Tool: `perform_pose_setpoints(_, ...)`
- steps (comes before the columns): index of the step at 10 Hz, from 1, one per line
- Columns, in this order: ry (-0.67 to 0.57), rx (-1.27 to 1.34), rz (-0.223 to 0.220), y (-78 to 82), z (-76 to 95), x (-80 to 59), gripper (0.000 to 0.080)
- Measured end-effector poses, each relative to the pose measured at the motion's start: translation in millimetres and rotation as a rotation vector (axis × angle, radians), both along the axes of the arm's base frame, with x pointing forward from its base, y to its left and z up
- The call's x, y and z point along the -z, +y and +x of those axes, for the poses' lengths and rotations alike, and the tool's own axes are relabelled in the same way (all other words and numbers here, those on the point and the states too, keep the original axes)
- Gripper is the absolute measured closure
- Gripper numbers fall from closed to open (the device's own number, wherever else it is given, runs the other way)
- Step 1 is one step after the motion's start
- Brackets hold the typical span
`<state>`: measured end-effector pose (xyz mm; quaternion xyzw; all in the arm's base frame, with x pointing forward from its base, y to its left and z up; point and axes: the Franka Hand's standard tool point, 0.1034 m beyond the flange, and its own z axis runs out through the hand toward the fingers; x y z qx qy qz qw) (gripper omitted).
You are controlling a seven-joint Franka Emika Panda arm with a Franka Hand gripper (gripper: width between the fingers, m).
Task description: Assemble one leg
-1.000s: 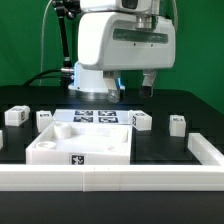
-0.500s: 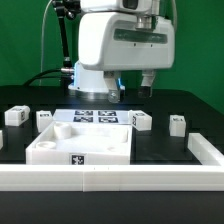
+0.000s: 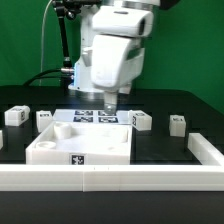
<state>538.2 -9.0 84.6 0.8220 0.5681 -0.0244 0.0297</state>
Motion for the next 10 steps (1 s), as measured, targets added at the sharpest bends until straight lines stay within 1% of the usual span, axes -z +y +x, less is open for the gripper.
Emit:
perform_pose_setpoints(1,-0.001,0.014,-0.003,-3.7,0.0,0.1,0.0150)
perform_pose_setpoints(2,-0.001,0.009,-0.002,-1.5,0.0,0.2,0.0150)
perform_pose_setpoints(4,-0.001,0.001,-0.002,-3.4,0.0,0.3,0.0150)
perform_pose_setpoints(5,-0.009,-0.070,0.008,-11.0,-1.8,3.0,0.0150)
perform_pose_setpoints(6,-0.021,-0.102,0.014,-21.1,-11.1,11.2,0.0150)
perform_pose_setpoints(7,-0.029,-0.123,0.019,-28.0,-20.8,18.6,0.0150)
perform_pose_setpoints(8,-0.030,-0.130,0.022,-31.3,-26.5,22.5,0.0150)
perform_pose_setpoints(9,-0.030,-0.128,0.022,-30.7,-27.0,22.0,0.0150)
perform_pose_setpoints(10,-0.027,-0.128,0.023,-30.6,-31.5,23.4,0.0150)
